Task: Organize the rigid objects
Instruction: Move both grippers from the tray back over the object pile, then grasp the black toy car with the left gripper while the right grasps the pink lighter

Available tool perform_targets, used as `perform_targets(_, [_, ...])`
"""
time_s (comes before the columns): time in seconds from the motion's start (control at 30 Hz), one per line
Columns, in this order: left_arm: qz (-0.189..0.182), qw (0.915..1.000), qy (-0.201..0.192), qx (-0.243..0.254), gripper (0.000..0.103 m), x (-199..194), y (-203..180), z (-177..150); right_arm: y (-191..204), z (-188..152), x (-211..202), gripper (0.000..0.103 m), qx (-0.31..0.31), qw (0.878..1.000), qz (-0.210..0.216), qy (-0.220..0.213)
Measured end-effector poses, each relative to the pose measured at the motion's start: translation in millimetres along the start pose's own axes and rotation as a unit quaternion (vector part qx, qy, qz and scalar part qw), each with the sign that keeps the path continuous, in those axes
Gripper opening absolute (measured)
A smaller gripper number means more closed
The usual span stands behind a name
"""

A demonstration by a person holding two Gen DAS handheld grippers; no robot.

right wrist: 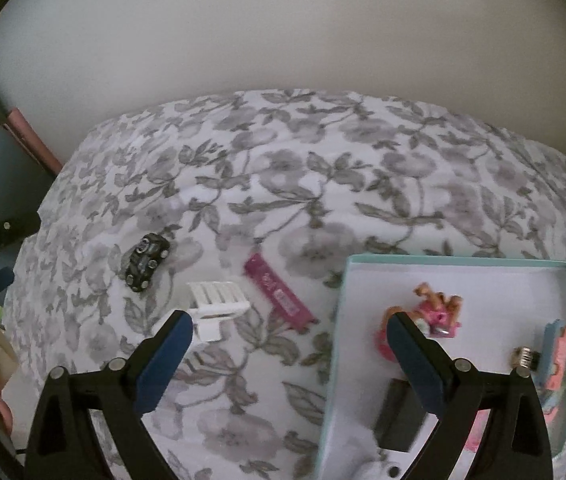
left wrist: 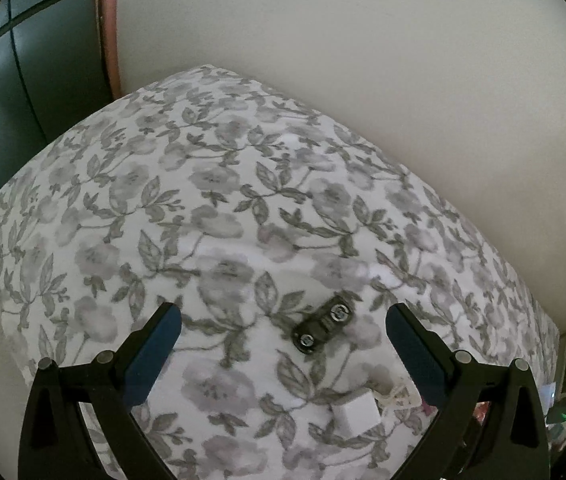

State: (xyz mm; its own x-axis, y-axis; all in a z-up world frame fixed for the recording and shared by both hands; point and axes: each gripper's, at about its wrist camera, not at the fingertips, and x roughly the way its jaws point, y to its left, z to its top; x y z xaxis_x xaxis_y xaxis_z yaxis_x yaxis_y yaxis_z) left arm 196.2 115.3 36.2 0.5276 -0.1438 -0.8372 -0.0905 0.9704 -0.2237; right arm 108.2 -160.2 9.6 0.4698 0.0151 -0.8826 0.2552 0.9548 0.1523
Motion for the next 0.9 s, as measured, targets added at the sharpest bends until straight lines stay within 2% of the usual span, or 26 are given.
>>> perform_targets(0.27, [-0.010,0.9996,0.021,-0.017,0.102,21.7,11.8,3.2,2.6,4.2,10.7,0.099,0.015,1.000,0.010,-0.009])
perform_targets(0.67, [-0.014,0.9958,0.075,0.050,0.102,67.0,-22.5,-5.4,3.4,7.2,34.1,0.088,0.007,1.000,0.010,-0.004])
perform_targets(0.9, [-0.019,0.9923,0.111,0.052,0.102,92.9,-25.3,-11.9,13.6,8.5,47.8,0.086,-0.015,1.000,0.004,-0.011])
